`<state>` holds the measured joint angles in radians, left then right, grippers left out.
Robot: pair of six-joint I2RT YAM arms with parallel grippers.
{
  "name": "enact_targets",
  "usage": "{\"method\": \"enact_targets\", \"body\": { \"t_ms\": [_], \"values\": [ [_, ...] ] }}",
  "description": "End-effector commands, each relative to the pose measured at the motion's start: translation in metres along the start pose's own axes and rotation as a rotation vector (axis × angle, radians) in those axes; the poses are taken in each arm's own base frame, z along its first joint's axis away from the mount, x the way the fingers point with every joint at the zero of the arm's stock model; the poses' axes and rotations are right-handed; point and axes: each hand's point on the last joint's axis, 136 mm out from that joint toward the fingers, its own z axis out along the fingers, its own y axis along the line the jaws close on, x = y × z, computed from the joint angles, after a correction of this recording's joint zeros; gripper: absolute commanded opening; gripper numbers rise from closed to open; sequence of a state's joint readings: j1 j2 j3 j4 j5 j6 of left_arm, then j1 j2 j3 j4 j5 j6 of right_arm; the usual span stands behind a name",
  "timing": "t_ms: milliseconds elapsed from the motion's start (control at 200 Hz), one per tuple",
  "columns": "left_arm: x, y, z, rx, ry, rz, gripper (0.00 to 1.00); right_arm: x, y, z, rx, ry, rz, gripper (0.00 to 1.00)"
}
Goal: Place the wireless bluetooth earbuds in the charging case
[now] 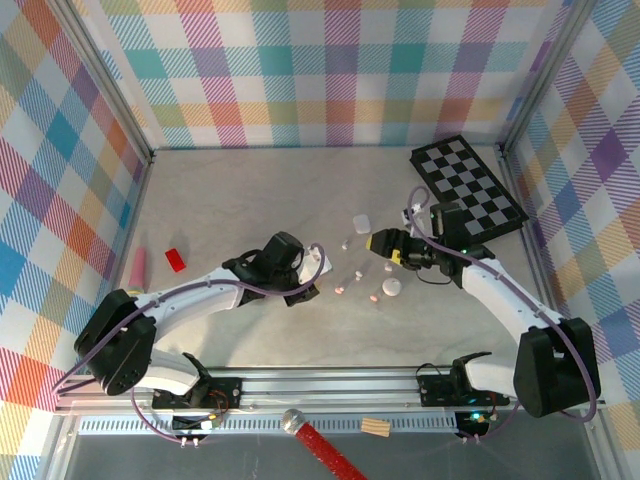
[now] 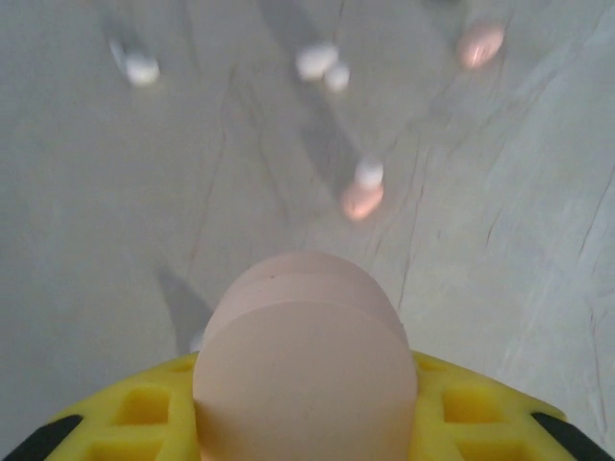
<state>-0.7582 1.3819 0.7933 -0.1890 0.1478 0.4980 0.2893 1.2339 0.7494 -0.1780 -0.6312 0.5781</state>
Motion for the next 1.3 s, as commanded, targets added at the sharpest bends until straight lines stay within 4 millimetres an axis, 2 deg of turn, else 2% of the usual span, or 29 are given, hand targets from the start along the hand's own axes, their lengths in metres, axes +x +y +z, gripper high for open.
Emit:
{"method": "enact_targets", "body": {
  "t_ms": [0, 170, 245, 345, 540, 750, 1060, 1295],
  "values": [
    [-0.046, -0.005, -0.007, 0.011, -0.239, 0.084, 0.28, 0.031, 0.023, 0.005, -0.107, 0.124, 0.000, 0.79],
    [-0.068, -0.008, -0.014, 0.012, -0.369, 0.140, 0.28, 0.046, 0.041, 0.020, -0.155, 0.193, -0.046, 0.79],
    [-0.071, -0.008, -0.014, 0.018, -0.379, 0.147, 0.28, 0.052, 0.049, 0.027, -0.168, 0.222, -0.076, 0.78],
    [-0.073, -0.011, -0.017, 0.028, -0.403, 0.155, 0.28, 0.059, 0.050, 0.038, -0.146, 0.251, -0.085, 0.78],
    [-0.072, -0.018, -0.021, 0.061, -0.414, 0.161, 0.29, 0.059, 0.053, 0.053, -0.136, 0.266, -0.077, 0.68],
    [-0.066, -0.026, -0.021, 0.098, -0.394, 0.177, 0.30, 0.051, 0.051, 0.059, -0.102, 0.242, -0.078, 0.56],
    [-0.064, -0.029, -0.021, 0.112, -0.383, 0.169, 0.31, 0.054, 0.045, 0.068, -0.085, 0.259, -0.054, 0.51],
    [-0.062, -0.030, -0.020, 0.117, -0.377, 0.171, 0.31, 0.052, 0.044, 0.069, -0.075, 0.252, -0.049, 0.33]
  ]
}}
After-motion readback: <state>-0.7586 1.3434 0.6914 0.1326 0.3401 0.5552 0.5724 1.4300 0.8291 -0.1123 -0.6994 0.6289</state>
